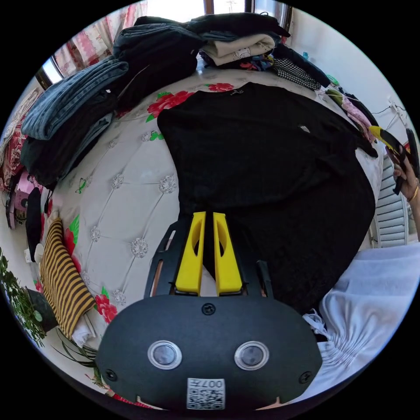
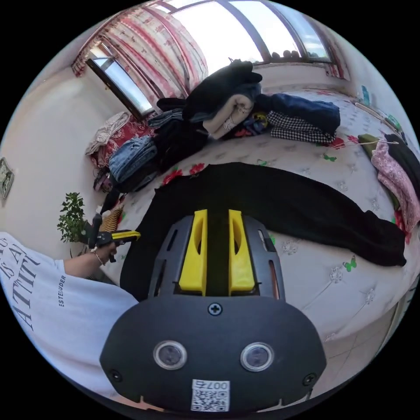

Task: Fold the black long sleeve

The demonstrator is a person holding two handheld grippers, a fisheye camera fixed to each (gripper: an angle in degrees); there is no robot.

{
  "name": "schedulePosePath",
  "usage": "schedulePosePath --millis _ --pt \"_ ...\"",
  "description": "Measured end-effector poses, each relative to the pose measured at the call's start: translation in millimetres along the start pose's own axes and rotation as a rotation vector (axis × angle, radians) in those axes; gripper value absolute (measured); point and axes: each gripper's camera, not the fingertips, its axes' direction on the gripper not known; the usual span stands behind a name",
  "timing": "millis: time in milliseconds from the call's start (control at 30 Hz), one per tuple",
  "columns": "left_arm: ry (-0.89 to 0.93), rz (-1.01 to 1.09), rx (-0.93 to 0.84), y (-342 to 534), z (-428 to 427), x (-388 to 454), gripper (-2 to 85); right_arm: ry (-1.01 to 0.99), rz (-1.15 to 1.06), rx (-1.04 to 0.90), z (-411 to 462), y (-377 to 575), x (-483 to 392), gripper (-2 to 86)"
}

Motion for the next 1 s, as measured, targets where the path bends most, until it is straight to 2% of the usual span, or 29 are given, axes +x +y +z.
schedulePosePath --millis 100,267,367,500,567,700,867,1000 --pt "-0.002 -0.062 -0.037 0.6 -4.5 -2.8 0.9 0.098 -0.029 -0.155 7.1 16.9 13.7 2.1" --pt "0.01 -0.114 0.019 15.8 -30.9 -2.9 -0.3 0.175 -0.204 -0.225 17.1 13.0 -0.1 2.6" --pt "0.004 -0.126 0.016 21.3 -39.3 -2.0 -0.4 0.205 -0.248 -0.342 43.3 -1.9 0.7 2.7" --pt "-0.013 -0.121 -0.007 24.9 -43.6 -1.1 -0.4 0.3 -0.337 -0.381 19.5 -9.1 -3.1 0.5" --pt "-0.016 -0.122 -0.024 29.0 -44.3 -2.3 -0.4 0.293 -0.368 -0.322 -21.3 -2.4 0.0 0.3" --pt "-0.01 -0.136 -0.038 37.3 -46.5 -4.6 -0.4 0.277 -0.261 -0.293 -101.9 24.9 37.7 0.5" --pt "0.009 -0.18 -0.05 47.9 -56.8 -8.9 -0.5 0.151 0.005 -0.28 -139.9 41.2 100.2 2.9" --pt "0.045 -0.248 -0.052 59.3 -69.5 -19.7 -0.6 0.188 0.349 0.012 -216.7 26.3 191.3 4.8"
